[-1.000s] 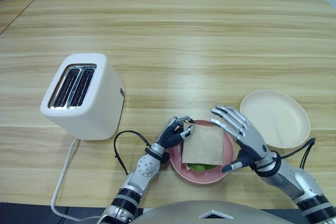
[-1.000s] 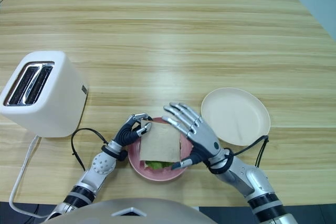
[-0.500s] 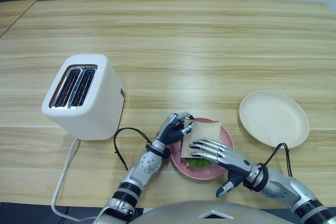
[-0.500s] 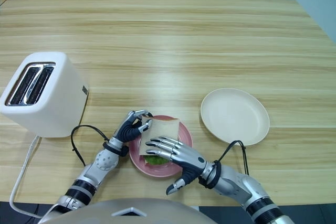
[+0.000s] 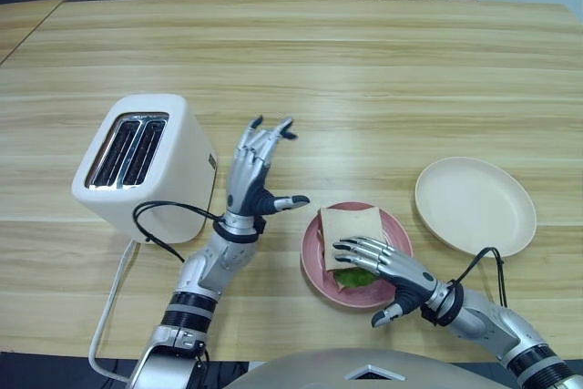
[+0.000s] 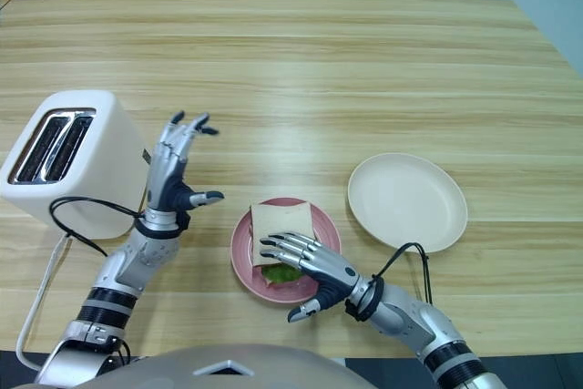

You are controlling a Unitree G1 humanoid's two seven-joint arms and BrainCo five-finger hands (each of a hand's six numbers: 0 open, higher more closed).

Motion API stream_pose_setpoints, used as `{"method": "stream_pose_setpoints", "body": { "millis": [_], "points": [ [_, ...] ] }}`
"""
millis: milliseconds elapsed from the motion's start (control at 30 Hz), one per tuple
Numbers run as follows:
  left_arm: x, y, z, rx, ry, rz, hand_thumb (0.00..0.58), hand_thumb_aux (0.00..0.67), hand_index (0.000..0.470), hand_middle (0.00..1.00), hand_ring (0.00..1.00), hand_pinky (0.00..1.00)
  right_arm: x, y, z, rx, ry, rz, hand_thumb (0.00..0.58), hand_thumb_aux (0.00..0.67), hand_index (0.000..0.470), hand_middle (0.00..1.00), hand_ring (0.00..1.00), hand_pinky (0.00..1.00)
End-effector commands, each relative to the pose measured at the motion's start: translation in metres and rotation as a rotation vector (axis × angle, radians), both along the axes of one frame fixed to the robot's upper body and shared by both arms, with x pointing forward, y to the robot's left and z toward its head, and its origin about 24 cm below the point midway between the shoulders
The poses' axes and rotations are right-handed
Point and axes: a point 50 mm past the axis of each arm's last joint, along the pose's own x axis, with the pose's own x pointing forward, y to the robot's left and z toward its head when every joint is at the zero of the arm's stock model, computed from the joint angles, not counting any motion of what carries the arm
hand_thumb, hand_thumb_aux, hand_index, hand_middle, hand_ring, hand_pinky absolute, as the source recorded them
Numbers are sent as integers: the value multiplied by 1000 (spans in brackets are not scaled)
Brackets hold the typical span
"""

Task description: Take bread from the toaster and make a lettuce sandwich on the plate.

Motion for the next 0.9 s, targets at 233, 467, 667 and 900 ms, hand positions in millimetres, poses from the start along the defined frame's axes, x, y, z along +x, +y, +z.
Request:
{"method": "stream_pose_setpoints", "body": {
  "millis": [233,467,667,900],
  "points": [
    [-51,-10,-29,-172,307,-460,580,670,470,1000,1000,1000,38,24,14,347,-263,-218,580,670,470,1000,1000,1000],
    [-84,11,-48,-28,597,-613,580,670,470,1000,1000,1000,29,-5,44,530,-343,-348,580,670,470,1000,1000,1000],
    [-105,19,-77,120,935,-628,580,670,470,1000,1000,1000,-18,-38,12,157,-51,-221,580,670,470,1000,1000,1000],
    [-102,-9,-100,113,1055,-626,580,670,470,1000,1000,1000,-25,-32,-14,-77,72,-146,580,670,470,1000,1000,1000]
  ]
}}
